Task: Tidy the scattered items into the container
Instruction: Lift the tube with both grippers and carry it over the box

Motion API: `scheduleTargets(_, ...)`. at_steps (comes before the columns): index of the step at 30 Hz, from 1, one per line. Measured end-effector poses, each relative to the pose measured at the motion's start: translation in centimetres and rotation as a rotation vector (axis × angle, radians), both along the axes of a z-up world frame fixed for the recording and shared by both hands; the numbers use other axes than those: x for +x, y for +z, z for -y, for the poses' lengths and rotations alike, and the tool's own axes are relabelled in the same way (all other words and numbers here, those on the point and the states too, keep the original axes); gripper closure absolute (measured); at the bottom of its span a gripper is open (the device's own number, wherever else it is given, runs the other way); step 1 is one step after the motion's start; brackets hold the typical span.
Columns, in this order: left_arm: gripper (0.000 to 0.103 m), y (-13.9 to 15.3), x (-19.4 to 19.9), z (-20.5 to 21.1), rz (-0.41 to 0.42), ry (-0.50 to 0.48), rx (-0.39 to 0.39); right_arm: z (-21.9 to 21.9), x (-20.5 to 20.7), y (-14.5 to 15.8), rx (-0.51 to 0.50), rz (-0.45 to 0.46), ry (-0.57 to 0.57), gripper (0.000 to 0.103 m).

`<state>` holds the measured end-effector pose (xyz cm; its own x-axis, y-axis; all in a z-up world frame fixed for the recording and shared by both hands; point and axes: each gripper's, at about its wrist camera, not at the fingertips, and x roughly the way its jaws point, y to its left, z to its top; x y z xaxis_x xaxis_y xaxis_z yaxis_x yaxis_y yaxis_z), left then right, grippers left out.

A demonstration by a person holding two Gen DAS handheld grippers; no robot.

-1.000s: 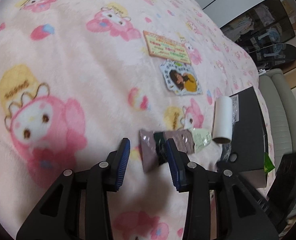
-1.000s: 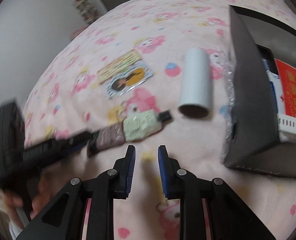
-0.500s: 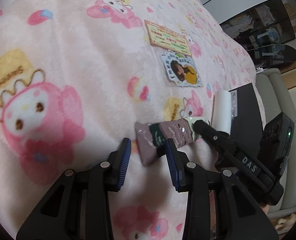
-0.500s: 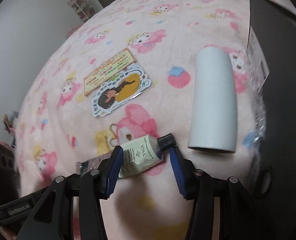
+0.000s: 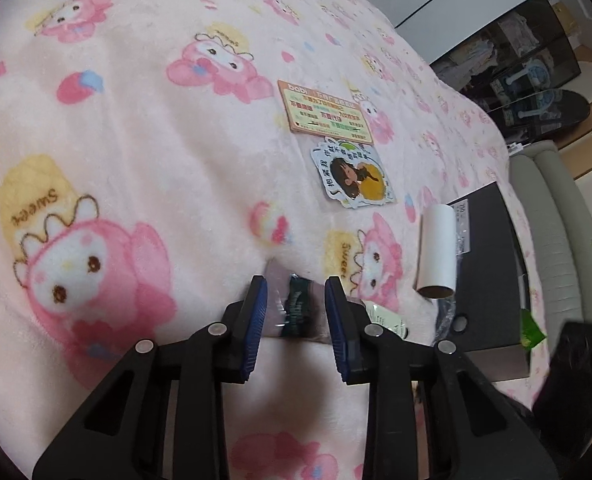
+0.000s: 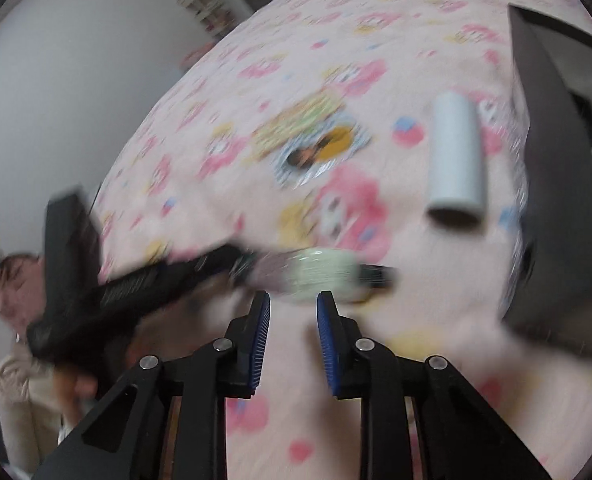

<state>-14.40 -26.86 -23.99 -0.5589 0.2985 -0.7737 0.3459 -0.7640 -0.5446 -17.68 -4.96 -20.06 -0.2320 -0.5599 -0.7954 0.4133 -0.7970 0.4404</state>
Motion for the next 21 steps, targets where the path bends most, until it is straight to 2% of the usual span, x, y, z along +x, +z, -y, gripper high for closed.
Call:
scheduleTargets(3, 0.074, -0.2, 0.2, 0.6, -0.001, 0.018, 0.037, -0.5, 0.6, 0.0, 0.066, -0.043, -0.028, 0.082)
scheduleTargets(6, 0.074, -0.5, 0.2, 0.7, 0.006, 0.030, 0.045, -1.7, -1.0, -0.4, 0.052, -0.030, -0.099, 0.078)
scheduleTargets(8, 0.072, -0.7, 0.0, 0.7, 0.012, 0.037, 0.041, -2.0, -2.3, -0.9, 0.052, -0.023, -0.125, 0.066)
scheduleTargets(13, 0.070, -1.4, -0.4, 0.8, 0.032, 0.039, 0.065, -2.0, -4.6, -3.1, 0.012, 0.048, -0.130, 0.066)
scheduleTargets(17, 0.069, -1.7, -0.6, 0.5, 0.042, 0.022, 0.072, -1.4, -3.9, -3.1, 0.024, 0.021, -0.133, 0.066)
scheduleTargets(21, 0.066, -1.8, -0.3, 0.6, 0.048, 0.006, 0.125, -1.8, -2.9, -2.6, 0.025, 0.018, -0.145, 0.066)
